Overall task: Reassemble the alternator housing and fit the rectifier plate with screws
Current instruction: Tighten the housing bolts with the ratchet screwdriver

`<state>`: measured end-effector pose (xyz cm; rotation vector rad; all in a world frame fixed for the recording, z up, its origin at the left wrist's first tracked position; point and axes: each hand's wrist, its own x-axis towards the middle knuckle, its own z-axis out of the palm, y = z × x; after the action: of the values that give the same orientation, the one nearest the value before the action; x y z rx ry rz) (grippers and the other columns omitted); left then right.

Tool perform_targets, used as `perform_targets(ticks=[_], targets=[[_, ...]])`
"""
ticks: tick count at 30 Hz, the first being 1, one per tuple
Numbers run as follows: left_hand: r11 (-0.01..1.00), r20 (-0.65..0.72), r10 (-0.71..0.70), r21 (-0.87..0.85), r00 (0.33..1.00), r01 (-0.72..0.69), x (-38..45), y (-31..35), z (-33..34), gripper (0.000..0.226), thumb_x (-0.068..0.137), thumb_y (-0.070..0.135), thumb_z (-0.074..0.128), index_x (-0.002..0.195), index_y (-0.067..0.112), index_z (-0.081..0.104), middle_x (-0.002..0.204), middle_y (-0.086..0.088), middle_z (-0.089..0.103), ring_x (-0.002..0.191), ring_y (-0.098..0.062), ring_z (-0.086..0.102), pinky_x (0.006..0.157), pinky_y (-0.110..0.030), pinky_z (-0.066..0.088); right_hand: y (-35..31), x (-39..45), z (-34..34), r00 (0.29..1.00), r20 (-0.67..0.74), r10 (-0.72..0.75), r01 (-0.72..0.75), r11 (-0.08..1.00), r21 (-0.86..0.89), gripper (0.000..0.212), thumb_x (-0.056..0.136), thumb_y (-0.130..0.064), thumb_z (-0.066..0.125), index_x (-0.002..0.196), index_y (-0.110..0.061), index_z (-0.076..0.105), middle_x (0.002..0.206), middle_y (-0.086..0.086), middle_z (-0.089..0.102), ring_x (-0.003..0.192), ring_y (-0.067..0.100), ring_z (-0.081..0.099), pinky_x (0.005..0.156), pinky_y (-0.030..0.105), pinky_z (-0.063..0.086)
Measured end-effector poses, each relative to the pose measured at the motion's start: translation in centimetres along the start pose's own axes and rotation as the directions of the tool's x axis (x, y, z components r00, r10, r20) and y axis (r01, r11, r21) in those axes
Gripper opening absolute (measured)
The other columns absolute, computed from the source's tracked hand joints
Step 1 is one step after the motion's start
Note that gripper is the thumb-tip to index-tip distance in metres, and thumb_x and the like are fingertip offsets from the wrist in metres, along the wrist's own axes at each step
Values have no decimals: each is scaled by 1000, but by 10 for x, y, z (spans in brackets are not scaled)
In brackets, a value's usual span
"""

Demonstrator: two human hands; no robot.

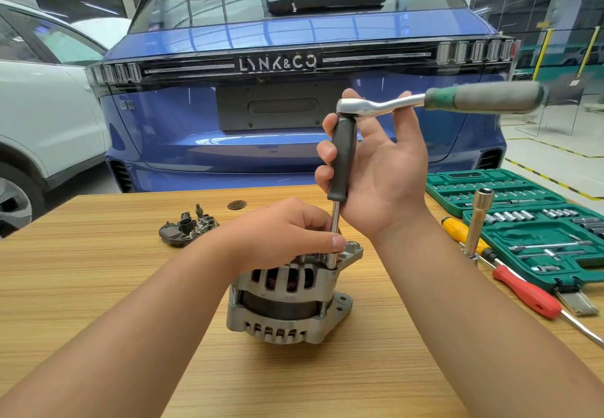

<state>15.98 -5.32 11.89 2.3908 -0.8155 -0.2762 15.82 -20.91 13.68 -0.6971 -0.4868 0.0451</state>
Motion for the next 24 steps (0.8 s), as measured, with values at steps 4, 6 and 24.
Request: perform_targets(ticks=[4, 6, 24], targets=[[1000, 17, 8, 24, 1000, -8, 3, -1, 1, 23, 97, 54, 60, 79, 43, 68, 65, 12, 58, 60, -3, 51, 63, -35, 45, -5, 3, 6, 983, -176, -52, 25, 988, -156, 35, 82, -53, 66, 97, -23, 58, 73, -8, 53, 51, 8, 43, 47, 22, 35], [999, 35, 13, 46, 999, -15, 4, -1, 1, 23, 96, 55, 59, 74, 51, 65, 64, 20, 58, 57, 3, 49, 63, -28, 42, -9, 3, 5, 958, -271, -90, 13, 962, -273, 20, 89, -40, 72, 88, -23, 62, 63, -9, 48, 46, 7, 38, 43, 21, 35], [999, 7, 9, 45, 1000, -9, 5, -6, 0, 24, 96, 53, 61, 76, 40, 65, 62, 16, 53, 56, -2, 47, 62, -30, 42, 5, -1, 8, 973, -28, -231, 206, 912, -355, 28, 106, -15, 48, 124, -35, 55, 81, -2, 55, 58, 10, 45, 48, 23, 37]])
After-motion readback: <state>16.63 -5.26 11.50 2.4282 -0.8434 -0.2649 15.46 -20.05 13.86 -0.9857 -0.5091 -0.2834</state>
